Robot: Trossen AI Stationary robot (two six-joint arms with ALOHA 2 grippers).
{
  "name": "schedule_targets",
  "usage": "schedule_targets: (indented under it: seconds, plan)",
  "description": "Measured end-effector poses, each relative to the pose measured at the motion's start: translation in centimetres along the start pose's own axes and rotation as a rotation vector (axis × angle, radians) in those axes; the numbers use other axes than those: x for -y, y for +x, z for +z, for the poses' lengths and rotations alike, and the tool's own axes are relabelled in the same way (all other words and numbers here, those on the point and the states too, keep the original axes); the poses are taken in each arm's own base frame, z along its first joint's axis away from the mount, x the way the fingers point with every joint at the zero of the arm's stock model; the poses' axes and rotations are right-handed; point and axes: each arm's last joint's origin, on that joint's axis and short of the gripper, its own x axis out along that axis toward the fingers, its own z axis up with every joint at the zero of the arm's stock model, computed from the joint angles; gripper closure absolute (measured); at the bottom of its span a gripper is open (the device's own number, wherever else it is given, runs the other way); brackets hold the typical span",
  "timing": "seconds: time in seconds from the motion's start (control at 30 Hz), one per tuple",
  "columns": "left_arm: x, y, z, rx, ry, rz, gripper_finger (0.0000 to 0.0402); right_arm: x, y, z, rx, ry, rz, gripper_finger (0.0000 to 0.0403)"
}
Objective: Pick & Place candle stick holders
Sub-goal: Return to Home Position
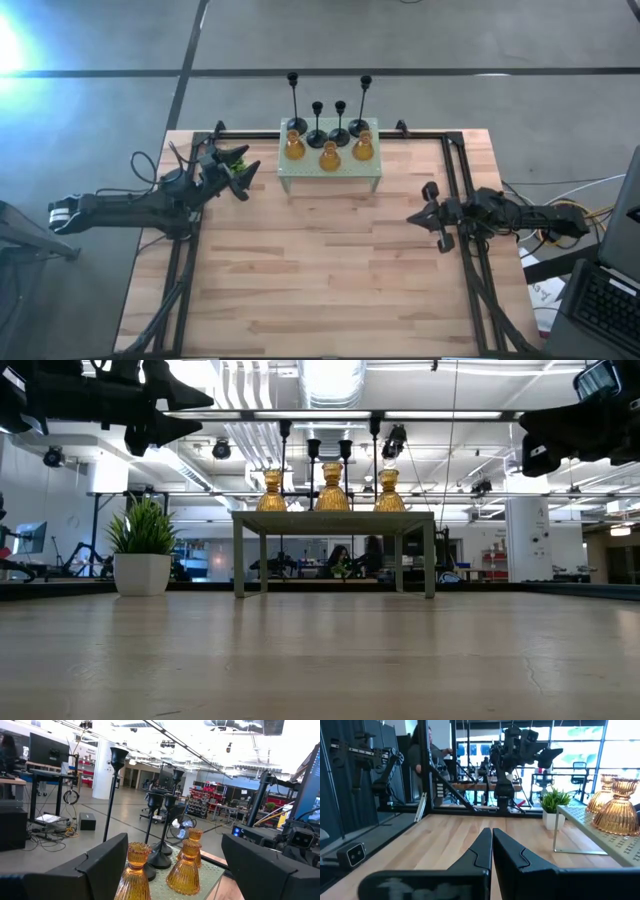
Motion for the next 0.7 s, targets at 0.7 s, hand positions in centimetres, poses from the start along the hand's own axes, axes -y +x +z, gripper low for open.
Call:
schedule_targets:
  seconds: [0.7]
  plan:
    - [0.0, 0.0, 0.0, 0.0, 0.0, 0.0, 0.0076, -0.02, -0.13, -0.1, -0.009, 0.003, -0.001, 0.0394]
